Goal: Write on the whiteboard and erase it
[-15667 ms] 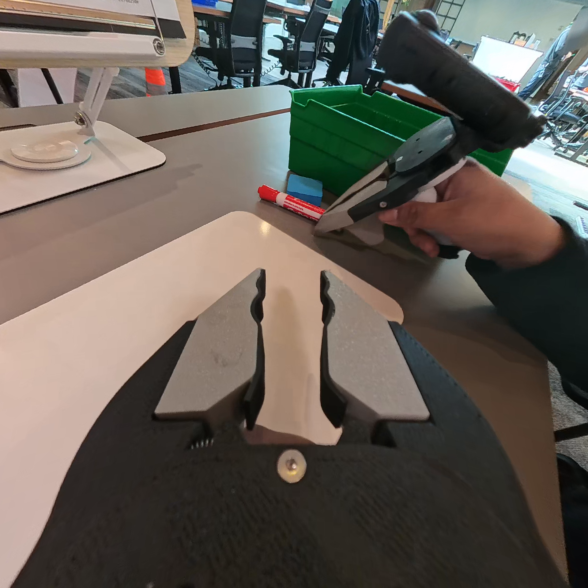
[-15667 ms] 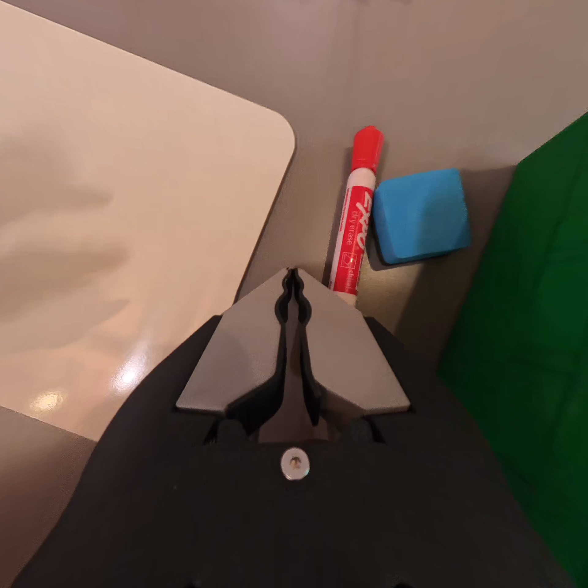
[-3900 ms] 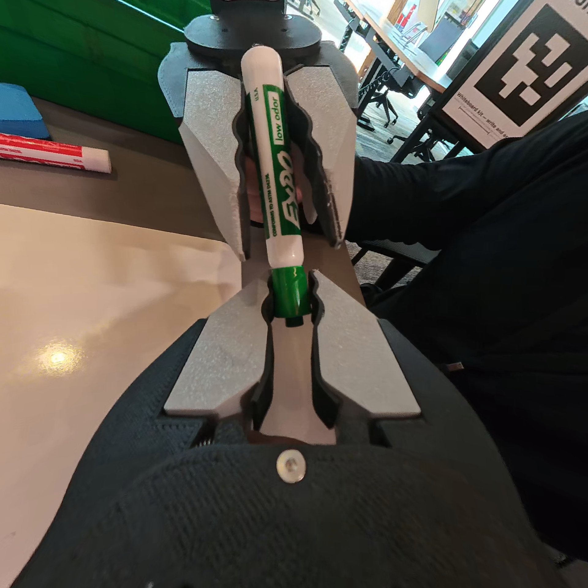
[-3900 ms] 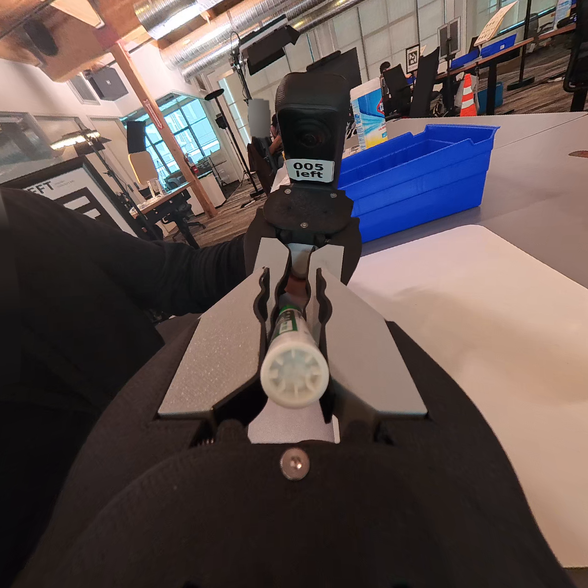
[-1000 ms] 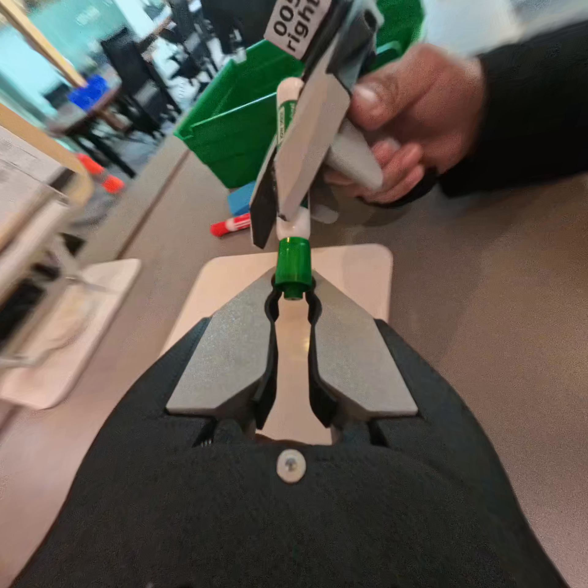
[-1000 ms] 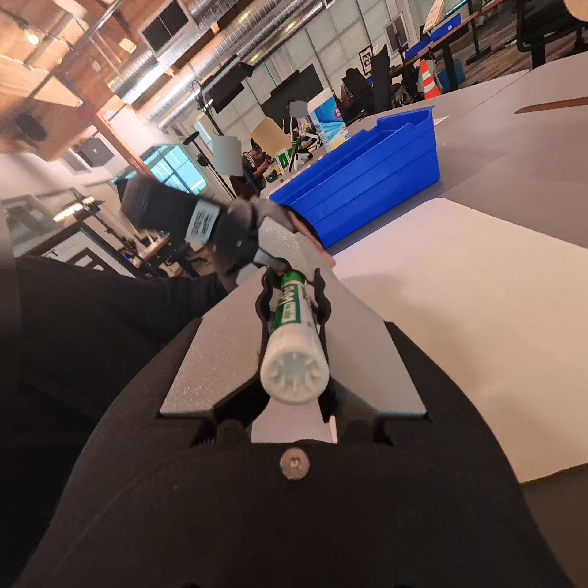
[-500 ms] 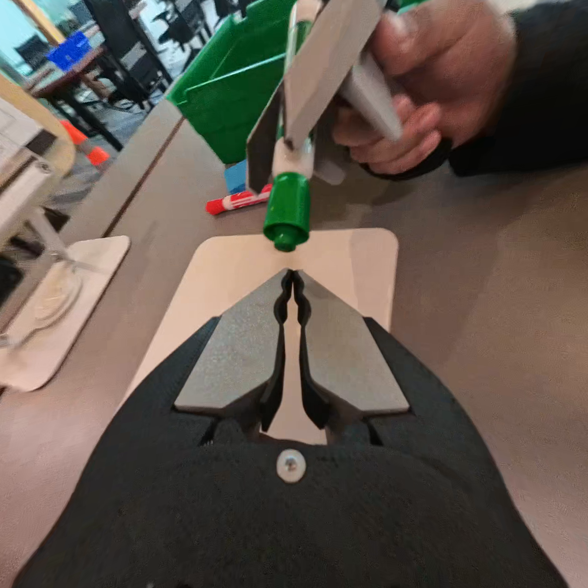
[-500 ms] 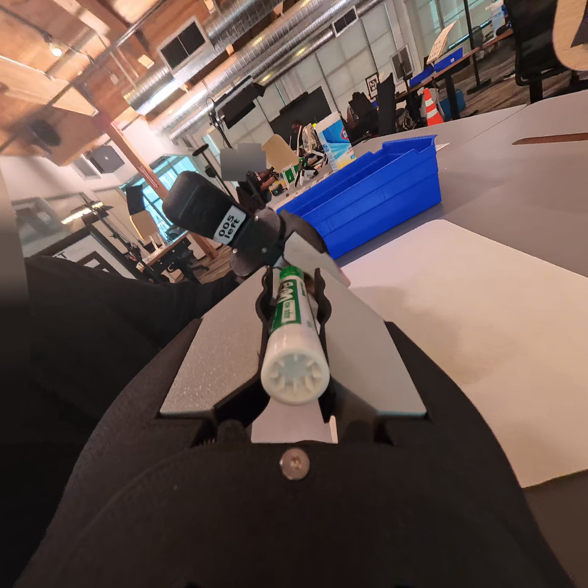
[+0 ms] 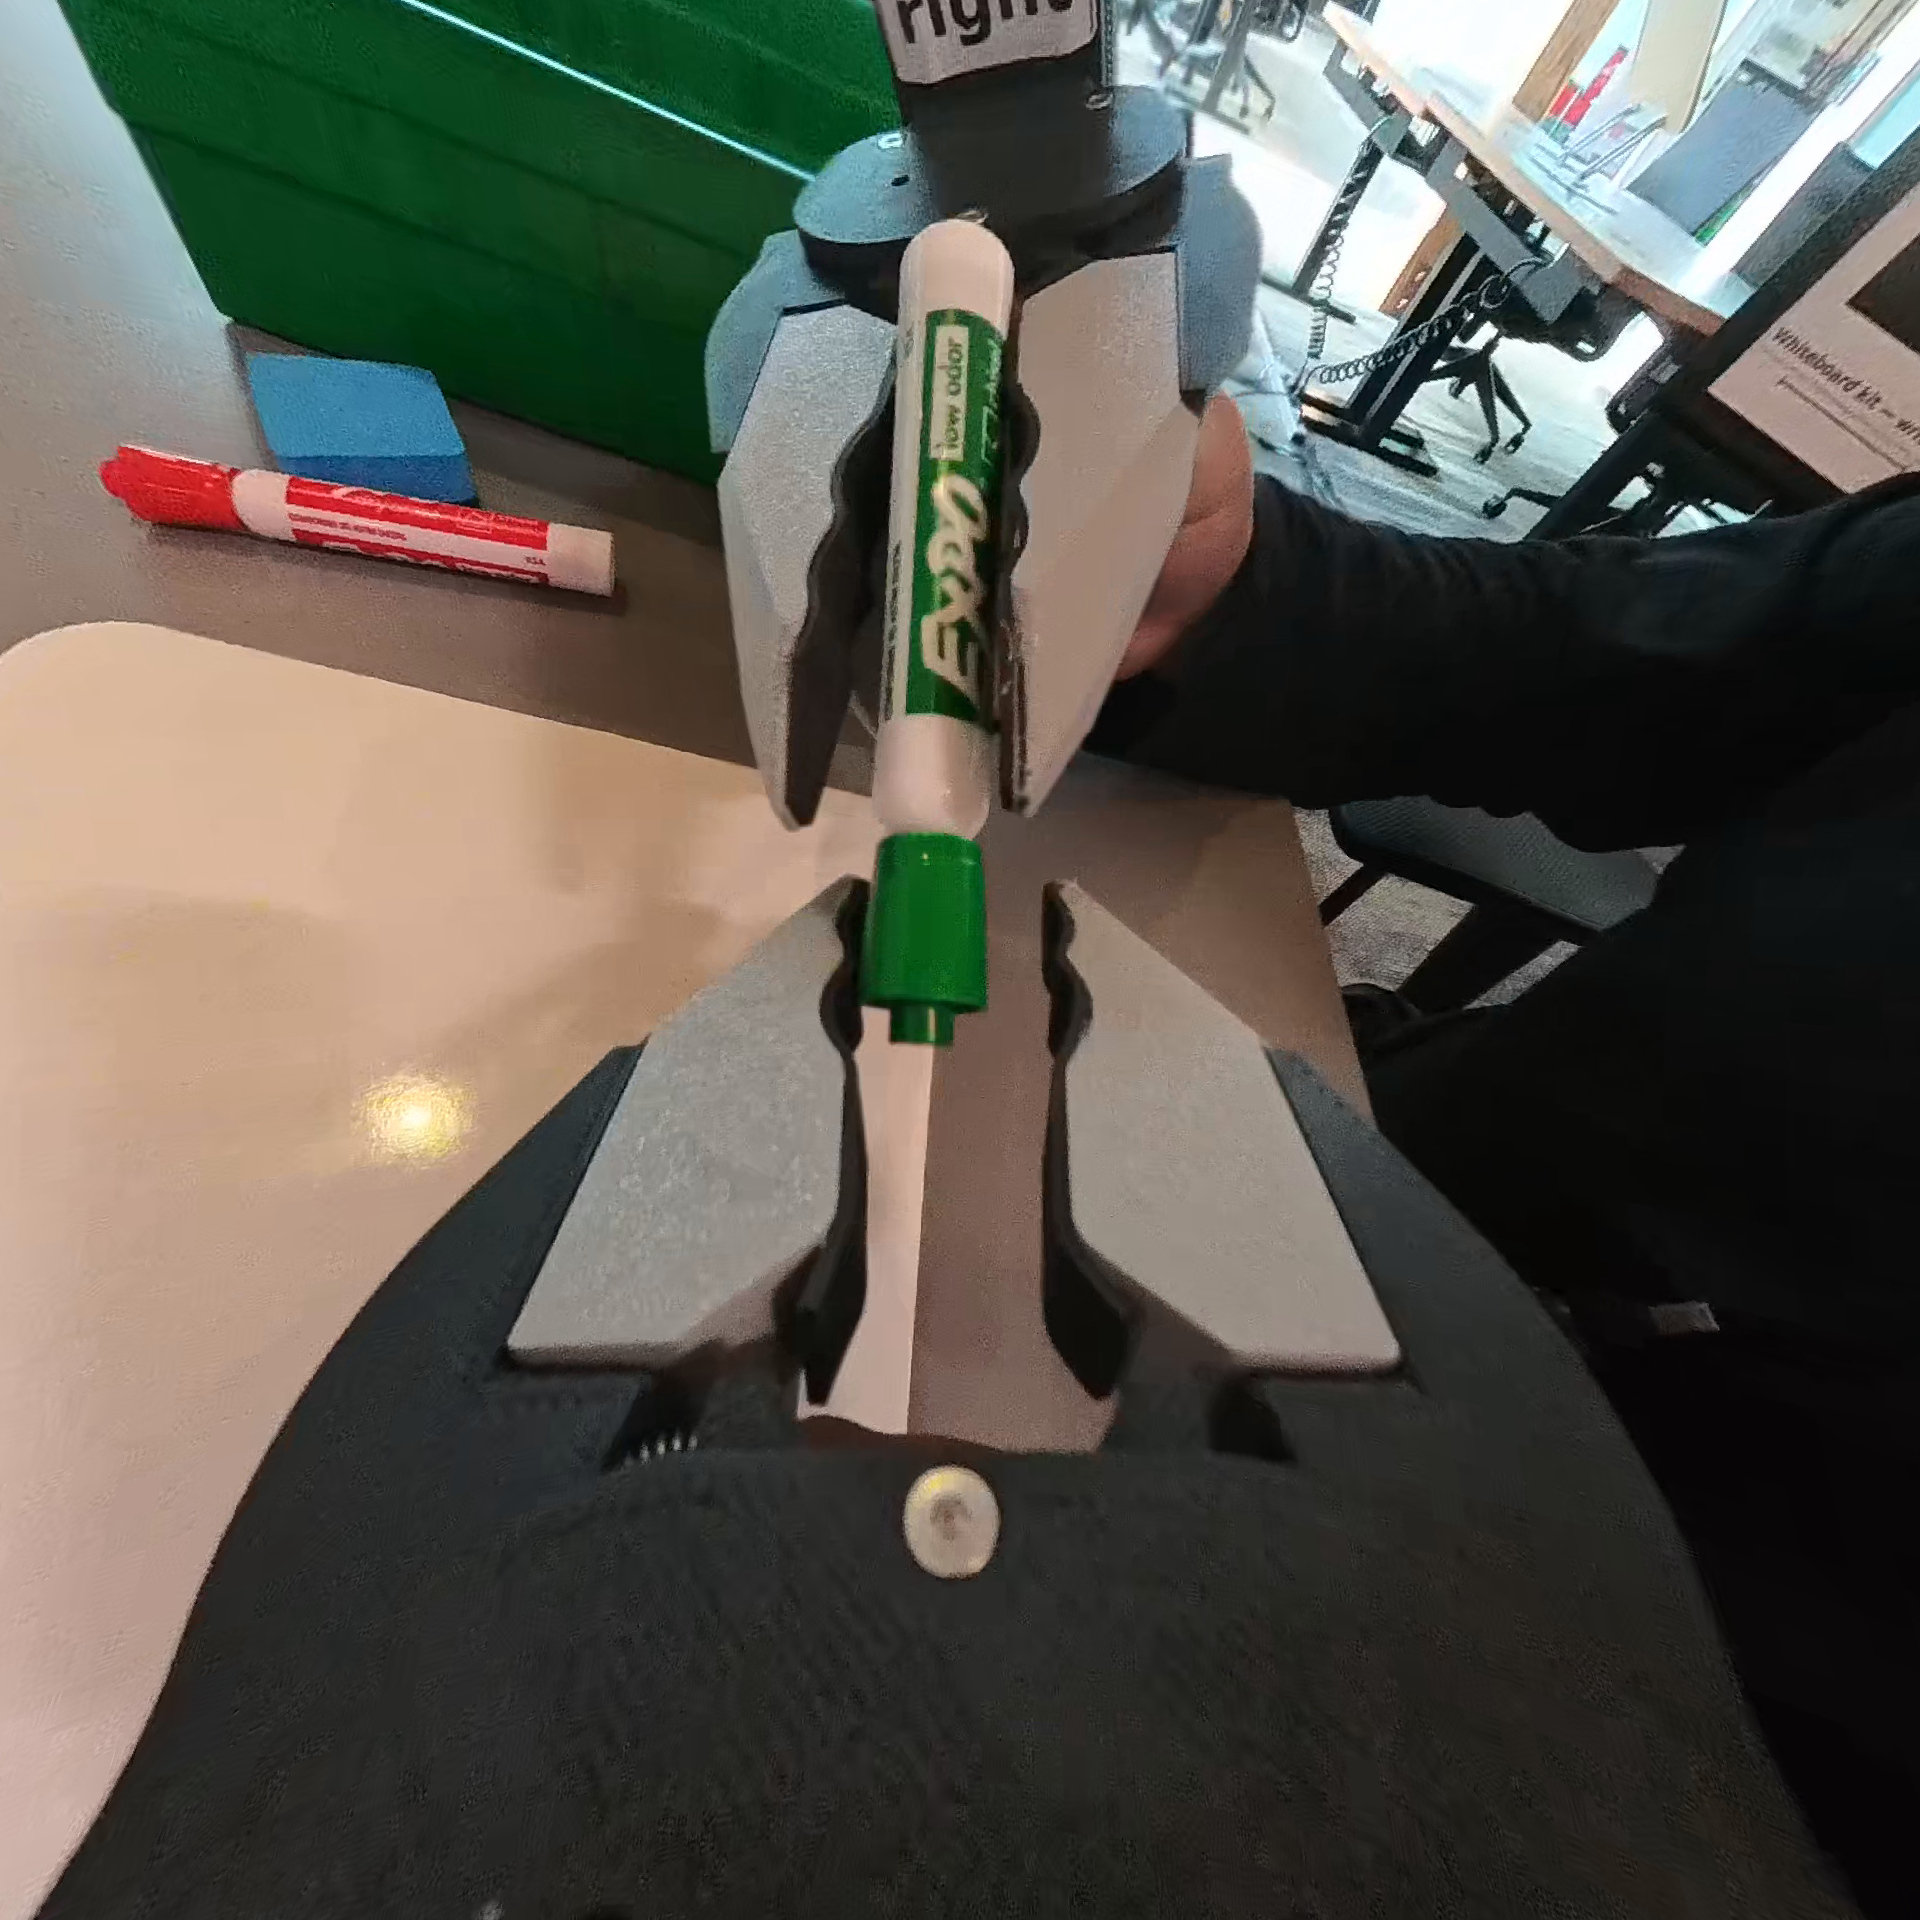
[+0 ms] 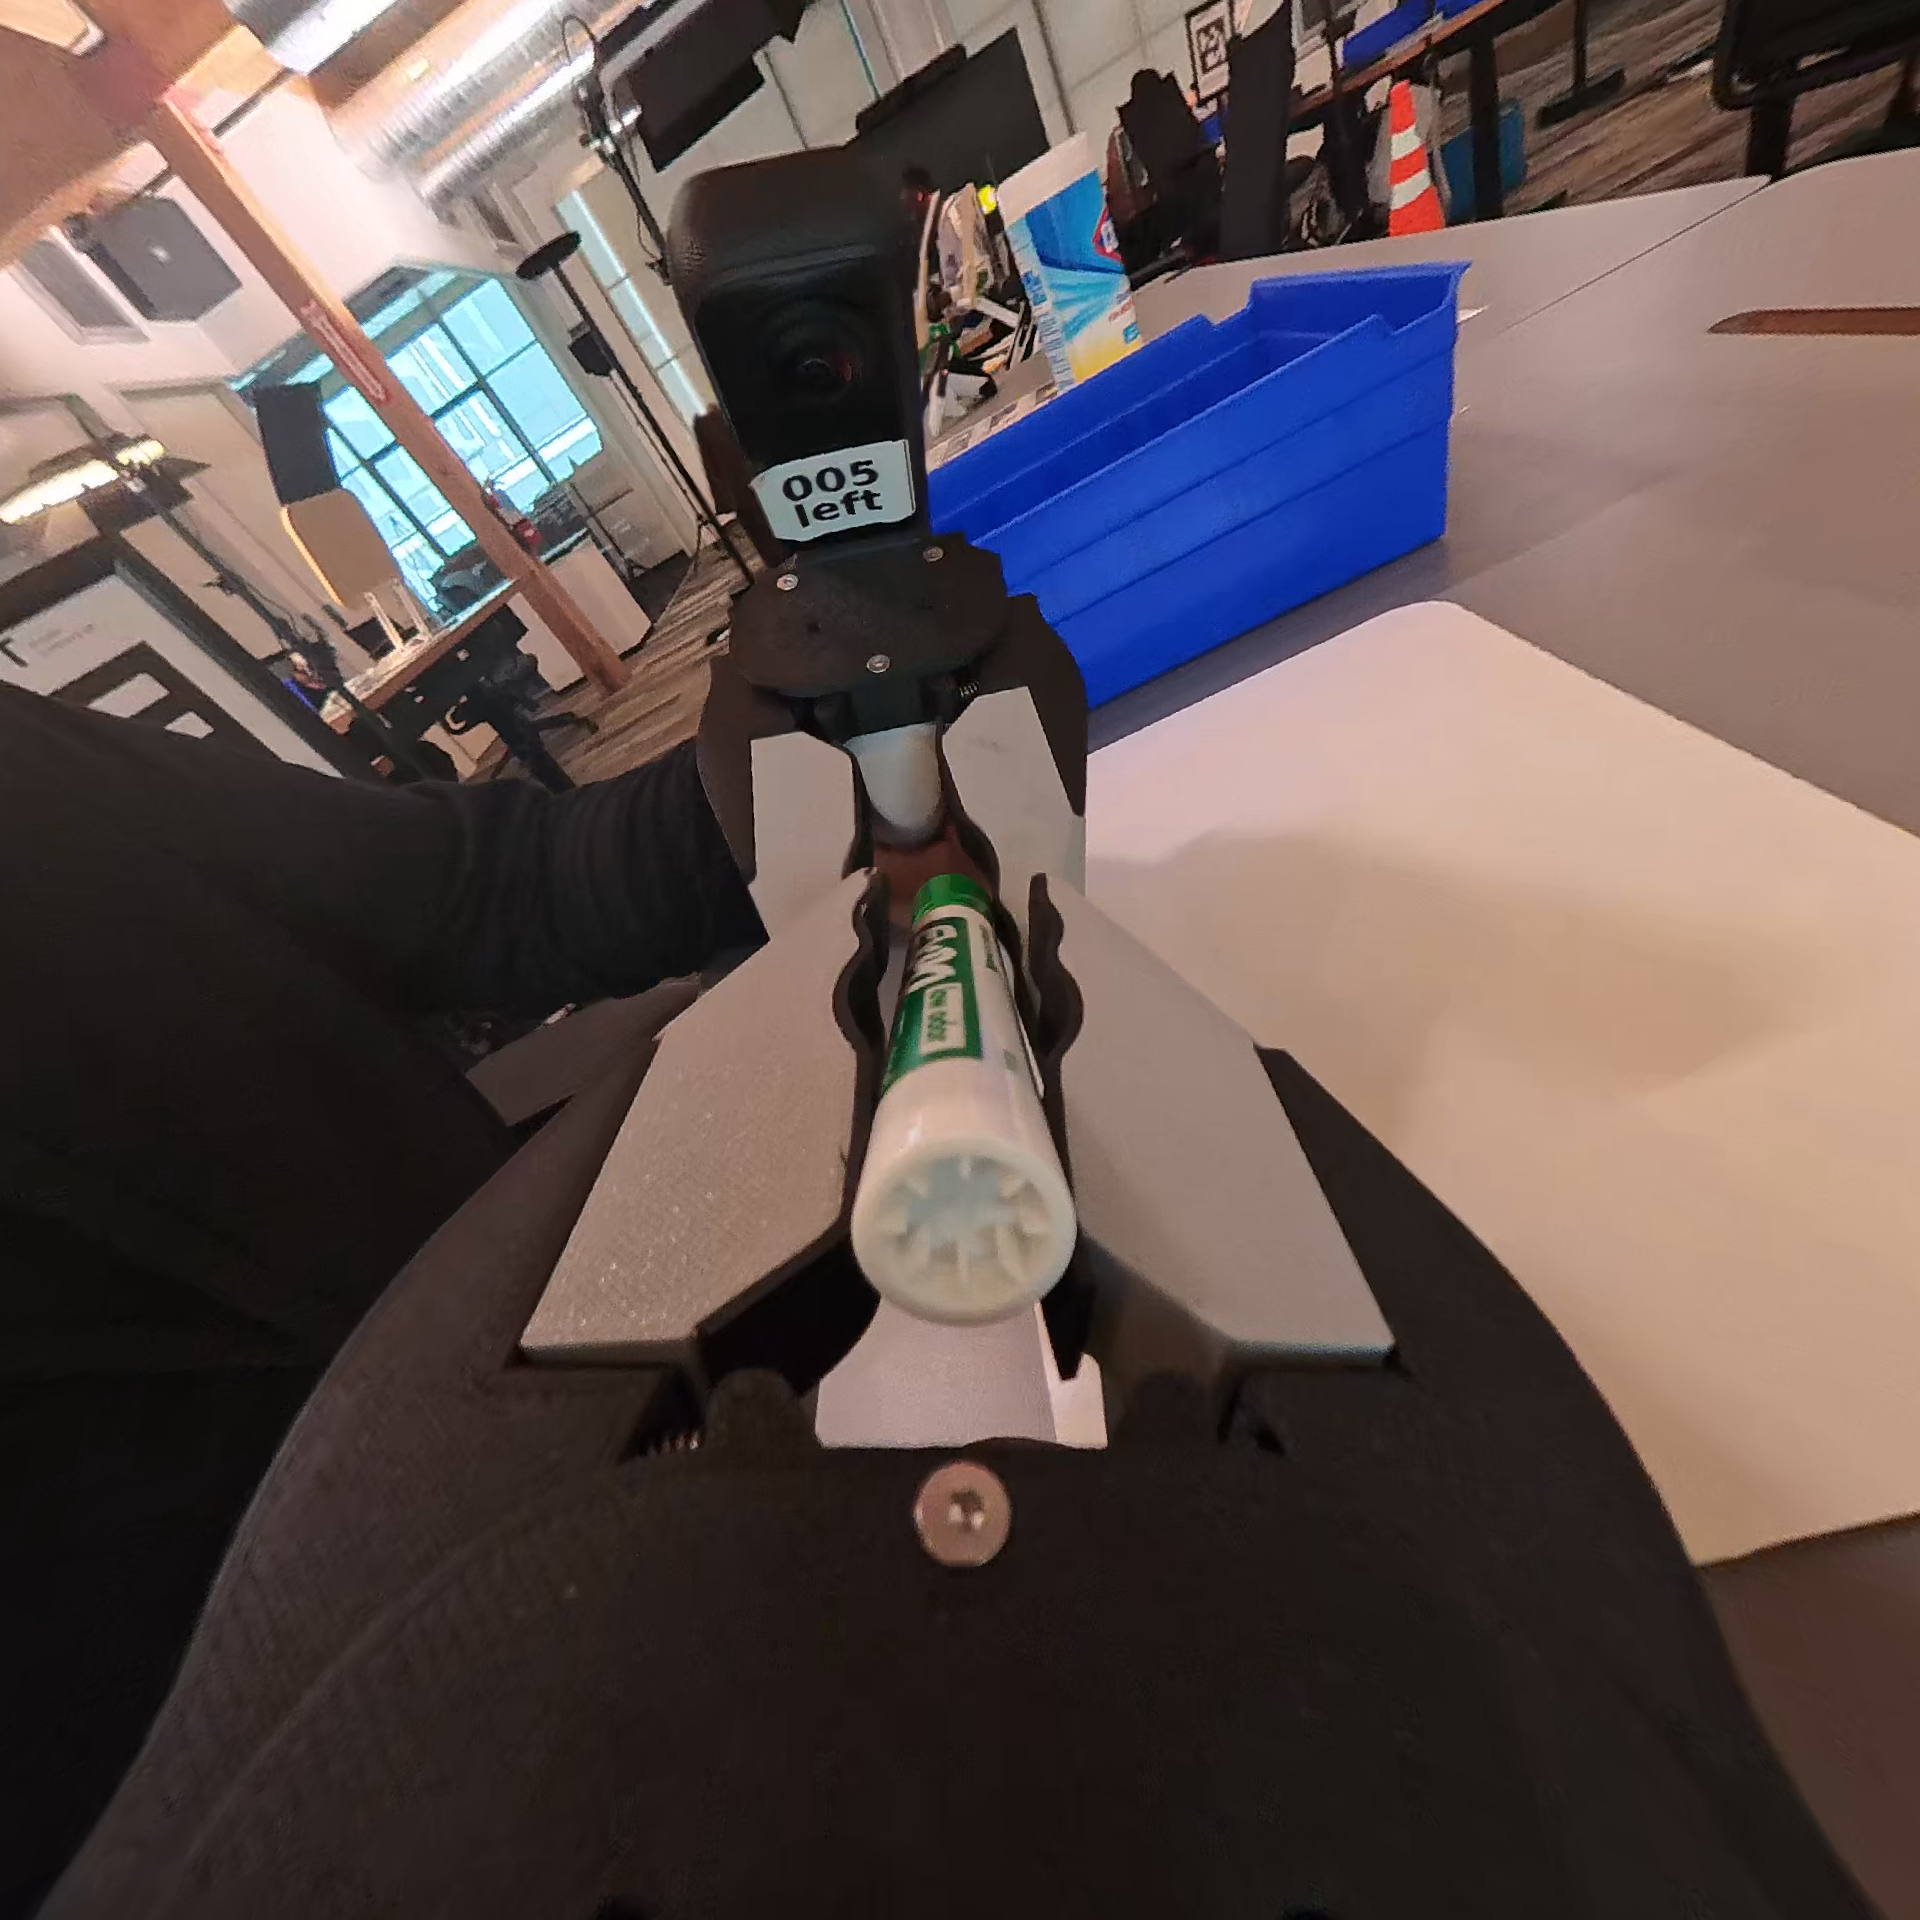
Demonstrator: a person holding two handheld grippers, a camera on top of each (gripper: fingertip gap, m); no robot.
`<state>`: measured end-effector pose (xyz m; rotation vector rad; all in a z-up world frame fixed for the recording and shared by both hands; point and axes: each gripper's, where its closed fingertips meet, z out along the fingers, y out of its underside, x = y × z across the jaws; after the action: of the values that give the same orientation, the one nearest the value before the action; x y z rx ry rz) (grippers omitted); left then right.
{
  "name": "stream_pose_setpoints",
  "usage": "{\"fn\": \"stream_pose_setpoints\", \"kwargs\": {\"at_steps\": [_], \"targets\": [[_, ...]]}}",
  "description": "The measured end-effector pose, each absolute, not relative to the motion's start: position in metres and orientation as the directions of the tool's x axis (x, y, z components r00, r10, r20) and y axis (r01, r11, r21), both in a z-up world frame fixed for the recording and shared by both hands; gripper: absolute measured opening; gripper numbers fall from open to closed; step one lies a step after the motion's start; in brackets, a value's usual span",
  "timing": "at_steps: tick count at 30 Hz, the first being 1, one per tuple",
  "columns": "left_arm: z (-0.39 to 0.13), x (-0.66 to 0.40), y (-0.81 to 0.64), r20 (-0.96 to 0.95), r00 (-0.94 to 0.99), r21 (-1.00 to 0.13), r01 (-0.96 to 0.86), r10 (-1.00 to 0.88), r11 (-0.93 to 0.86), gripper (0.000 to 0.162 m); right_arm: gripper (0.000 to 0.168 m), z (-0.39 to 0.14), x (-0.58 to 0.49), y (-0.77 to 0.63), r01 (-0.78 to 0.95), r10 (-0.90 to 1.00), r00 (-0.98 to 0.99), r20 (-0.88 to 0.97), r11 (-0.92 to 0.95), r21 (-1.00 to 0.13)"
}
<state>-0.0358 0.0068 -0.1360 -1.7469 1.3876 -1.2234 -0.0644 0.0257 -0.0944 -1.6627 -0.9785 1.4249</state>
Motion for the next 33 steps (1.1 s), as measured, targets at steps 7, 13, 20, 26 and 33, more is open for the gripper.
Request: {"fn": "stream_pose_setpoints", "kwargs": {"at_steps": [7,13,20,26,33], "targets": [[-0.147,-0.034,0.003,0.239,0.047,-0.848,-0.477,-0.97,-0.232,0.014,0.026,-0.1,-0.07,0.017,0.147,0.91,0.071,-0.408,-0.414,-0.898],[-0.15,-0.033,-0.008,0.297,0.016,-0.826,-0.498,-0.955,-0.265,0.018,0.026,-0.103,-0.074,0.013,0.172,0.915,0.057,-0.399,-0.403,-0.899],[-0.154,-0.029,-0.008,0.245,0.031,-0.829,-0.512,-0.969,-0.226,0.009,0.025,-0.101,-0.075,0.011,0.163,0.913,0.051,-0.405,-0.408,-0.898],[-0.171,-0.038,0.035,-0.161,0.237,-0.77,-0.638,-0.958,-0.028,0.009,0.025,-0.113,-0.074,0.034,0.103,0.845,0.179,-0.503,-0.525,-0.845],[-0.153,-0.029,-0.002,0.237,0.082,-0.825,-0.51,-0.968,-0.245,0.009,0.024,-0.1,-0.073,0.022,0.065,0.852,0.057,-0.521,-0.524,-0.85]]}}
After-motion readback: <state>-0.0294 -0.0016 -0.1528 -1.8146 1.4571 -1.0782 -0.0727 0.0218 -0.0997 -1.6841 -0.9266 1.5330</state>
